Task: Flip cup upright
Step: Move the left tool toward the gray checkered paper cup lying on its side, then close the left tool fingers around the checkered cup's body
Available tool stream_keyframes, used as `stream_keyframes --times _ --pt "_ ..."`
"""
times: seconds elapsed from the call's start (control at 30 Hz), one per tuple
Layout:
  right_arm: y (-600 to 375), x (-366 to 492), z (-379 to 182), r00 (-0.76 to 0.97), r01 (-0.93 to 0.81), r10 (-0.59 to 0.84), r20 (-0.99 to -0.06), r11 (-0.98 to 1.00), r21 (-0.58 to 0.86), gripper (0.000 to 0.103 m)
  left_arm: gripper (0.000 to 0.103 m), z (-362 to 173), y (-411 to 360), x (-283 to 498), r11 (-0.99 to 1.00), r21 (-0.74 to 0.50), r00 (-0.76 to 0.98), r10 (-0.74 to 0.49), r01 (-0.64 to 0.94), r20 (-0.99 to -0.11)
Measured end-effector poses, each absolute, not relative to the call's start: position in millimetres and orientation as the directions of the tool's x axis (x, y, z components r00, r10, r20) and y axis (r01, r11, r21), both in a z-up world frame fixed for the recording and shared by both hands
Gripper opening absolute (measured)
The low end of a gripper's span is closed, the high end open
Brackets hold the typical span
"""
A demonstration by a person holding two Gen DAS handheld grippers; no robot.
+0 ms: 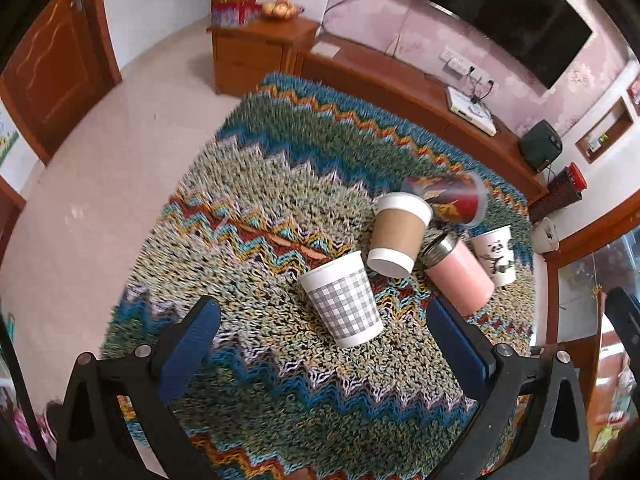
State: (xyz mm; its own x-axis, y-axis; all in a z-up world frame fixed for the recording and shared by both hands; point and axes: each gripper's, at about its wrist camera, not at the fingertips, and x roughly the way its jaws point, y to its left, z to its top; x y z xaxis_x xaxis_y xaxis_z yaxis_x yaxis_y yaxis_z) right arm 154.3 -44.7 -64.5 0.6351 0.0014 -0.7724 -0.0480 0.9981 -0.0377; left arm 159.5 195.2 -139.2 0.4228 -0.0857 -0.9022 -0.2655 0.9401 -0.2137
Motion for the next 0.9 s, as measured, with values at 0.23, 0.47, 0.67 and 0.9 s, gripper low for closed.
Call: stream_keyframes --times 0.23,0.47,0.67,0.9 --pt "-36.8 173.7 -97.7 0.577 -0.064 -0.009 -0.816 0.996 -0.056 0.077 0.102 -196.3 191.6 182.8 0.918 -0.255 0.333 -0.149 -0.303 -0.931" --pt "-31.8 187.8 -123.1 0.537 -0.08 -0.005 -0.844 0.995 -0.056 0.077 0.102 -225.1 194.2 195.1 0.893 -0.27 0.281 -0.172 -0.359 -0.944" --pt "-30.5 198.2 -143.7 0.498 -0.079 0.002 -0.867 0.996 -0.043 0.077 0.101 -244.9 197.3 205.1 0.869 -0.281 0.239 -0.196 -0.408 -0.951" --pt "-30.4 205.0 -158.6 0.466 -0.079 0.012 -0.884 0.997 -0.027 0.077 0.09 -256.0 195.4 213.8 0.857 -0.29 0.204 -0.221 -0.426 -0.954"
